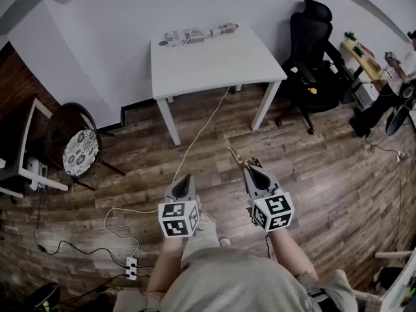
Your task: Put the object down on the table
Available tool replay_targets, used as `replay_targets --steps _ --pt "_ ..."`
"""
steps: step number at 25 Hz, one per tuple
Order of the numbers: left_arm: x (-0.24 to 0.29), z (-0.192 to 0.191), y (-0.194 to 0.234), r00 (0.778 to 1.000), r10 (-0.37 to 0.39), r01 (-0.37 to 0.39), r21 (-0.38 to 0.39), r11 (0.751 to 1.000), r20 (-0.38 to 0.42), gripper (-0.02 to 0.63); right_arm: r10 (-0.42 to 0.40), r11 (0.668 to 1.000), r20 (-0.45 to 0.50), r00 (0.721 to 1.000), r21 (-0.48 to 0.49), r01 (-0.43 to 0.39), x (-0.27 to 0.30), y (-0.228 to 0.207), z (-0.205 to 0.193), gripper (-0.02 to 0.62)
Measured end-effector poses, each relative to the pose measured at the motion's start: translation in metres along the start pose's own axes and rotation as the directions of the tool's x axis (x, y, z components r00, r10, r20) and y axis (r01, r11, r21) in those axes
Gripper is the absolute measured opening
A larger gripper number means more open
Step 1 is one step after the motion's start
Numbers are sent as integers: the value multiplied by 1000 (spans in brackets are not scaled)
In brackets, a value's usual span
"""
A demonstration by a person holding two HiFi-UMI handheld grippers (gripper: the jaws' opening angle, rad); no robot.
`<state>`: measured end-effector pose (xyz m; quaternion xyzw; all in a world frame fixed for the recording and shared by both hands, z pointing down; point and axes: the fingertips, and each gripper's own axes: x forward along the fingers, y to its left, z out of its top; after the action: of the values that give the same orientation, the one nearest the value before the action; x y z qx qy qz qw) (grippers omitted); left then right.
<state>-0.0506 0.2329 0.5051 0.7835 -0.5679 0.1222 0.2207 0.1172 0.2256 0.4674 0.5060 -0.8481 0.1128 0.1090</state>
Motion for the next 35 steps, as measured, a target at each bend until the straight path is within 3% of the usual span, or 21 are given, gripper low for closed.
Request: replay_targets --steps 5,10,23,35 --pt "-53 -29 -38 1000 7 -7 23 1000 0 10 -11 1000 27 1000 2 11 -63 6 -8 8" --pt "-77 -30 -54 999 22 -22 32 999 23 11 -11 1000 60 998 -1 11 -94 7 -5 8" --pt "-85 -30 -81 999 9 -10 41 999 47 9 2 1000 95 995 -22 0 -116 4 -4 8" --pt "-74 -33 -66 999 10 -11 28 1000 44 11 24 1000 98 995 -12 -23 -96 8 -3 9"
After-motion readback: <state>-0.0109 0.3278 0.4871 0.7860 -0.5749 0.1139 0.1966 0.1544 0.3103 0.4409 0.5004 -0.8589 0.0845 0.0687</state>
